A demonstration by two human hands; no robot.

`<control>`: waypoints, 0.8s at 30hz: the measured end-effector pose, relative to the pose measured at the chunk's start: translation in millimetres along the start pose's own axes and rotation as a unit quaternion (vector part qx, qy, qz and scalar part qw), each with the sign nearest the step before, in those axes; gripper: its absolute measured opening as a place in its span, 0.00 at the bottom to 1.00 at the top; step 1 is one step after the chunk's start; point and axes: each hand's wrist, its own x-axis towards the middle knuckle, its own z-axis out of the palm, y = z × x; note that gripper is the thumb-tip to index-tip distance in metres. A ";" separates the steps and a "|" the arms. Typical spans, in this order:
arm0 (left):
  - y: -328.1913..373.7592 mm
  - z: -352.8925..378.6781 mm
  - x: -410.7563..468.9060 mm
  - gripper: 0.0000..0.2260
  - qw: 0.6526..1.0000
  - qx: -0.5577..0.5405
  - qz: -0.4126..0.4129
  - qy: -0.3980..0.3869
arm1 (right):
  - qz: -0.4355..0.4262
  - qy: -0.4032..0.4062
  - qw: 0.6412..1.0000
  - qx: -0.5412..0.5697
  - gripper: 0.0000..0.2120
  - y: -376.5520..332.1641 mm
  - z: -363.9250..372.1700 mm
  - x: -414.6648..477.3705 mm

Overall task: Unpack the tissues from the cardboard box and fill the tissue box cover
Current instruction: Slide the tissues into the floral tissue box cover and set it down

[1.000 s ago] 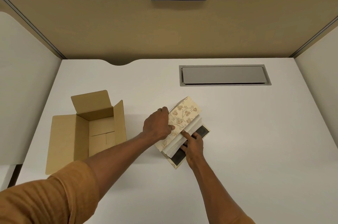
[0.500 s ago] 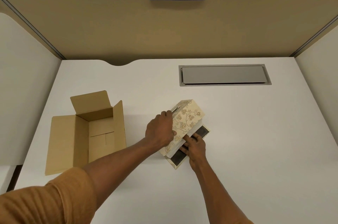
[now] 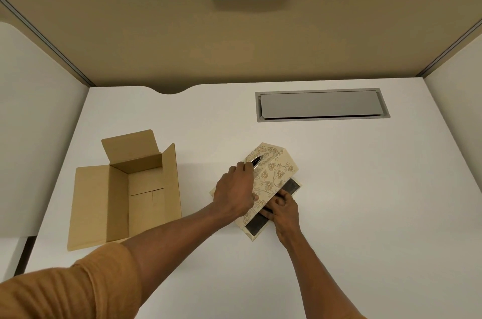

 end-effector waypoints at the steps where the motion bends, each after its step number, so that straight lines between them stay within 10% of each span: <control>1: 0.9 0.5 -0.9 0.32 1.000 -0.001 0.001 -0.001 | -0.003 -0.004 1.000 -0.002 0.26 0.3 -0.6 -0.5; 24: 39.1 32.9 -42.8 0.23 0.981 0.163 0.109 0.006 | -0.013 -0.021 1.000 -0.011 0.23 -3.1 -41.3 -17.2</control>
